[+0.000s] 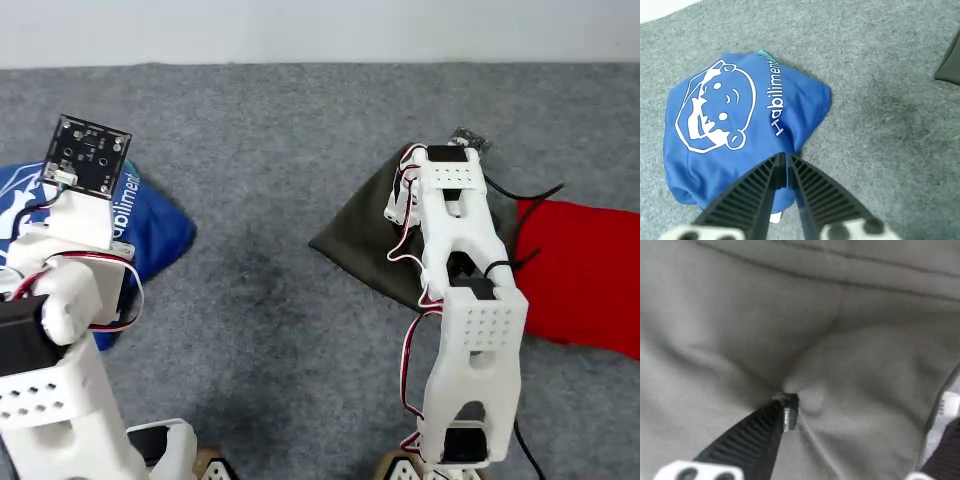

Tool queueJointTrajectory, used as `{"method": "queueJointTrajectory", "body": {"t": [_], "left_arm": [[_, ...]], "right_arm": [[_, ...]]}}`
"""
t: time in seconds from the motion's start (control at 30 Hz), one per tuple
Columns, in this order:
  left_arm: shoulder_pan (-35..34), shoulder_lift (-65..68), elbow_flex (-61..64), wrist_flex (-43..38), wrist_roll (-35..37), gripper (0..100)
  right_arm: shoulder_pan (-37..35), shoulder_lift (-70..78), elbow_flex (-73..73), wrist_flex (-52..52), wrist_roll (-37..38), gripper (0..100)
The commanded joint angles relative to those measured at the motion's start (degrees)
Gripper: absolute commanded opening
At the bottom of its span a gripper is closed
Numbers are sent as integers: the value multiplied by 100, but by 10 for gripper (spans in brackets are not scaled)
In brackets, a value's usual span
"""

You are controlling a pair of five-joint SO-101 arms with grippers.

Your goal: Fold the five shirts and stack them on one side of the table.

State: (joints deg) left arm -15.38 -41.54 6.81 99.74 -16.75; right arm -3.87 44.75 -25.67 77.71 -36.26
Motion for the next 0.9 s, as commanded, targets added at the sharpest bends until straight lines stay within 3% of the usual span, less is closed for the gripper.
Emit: {"method": "queueJointTrajectory", "body": {"t": [0.0,0.2,0.43,0.87], "left_arm": [[-53,-105,-31,70,-35,14],[-53,-105,-31,70,-35,14],[-53,-105,-31,70,-44,14],[-53,-105,-31,70,-62,14]], "right_arm": [[13,286,-211,-48,-26,368],[31,295,-211,4,-9,17],[119,198,-211,145,229,8],[593,-2255,-448,1921,2998,9]]}}
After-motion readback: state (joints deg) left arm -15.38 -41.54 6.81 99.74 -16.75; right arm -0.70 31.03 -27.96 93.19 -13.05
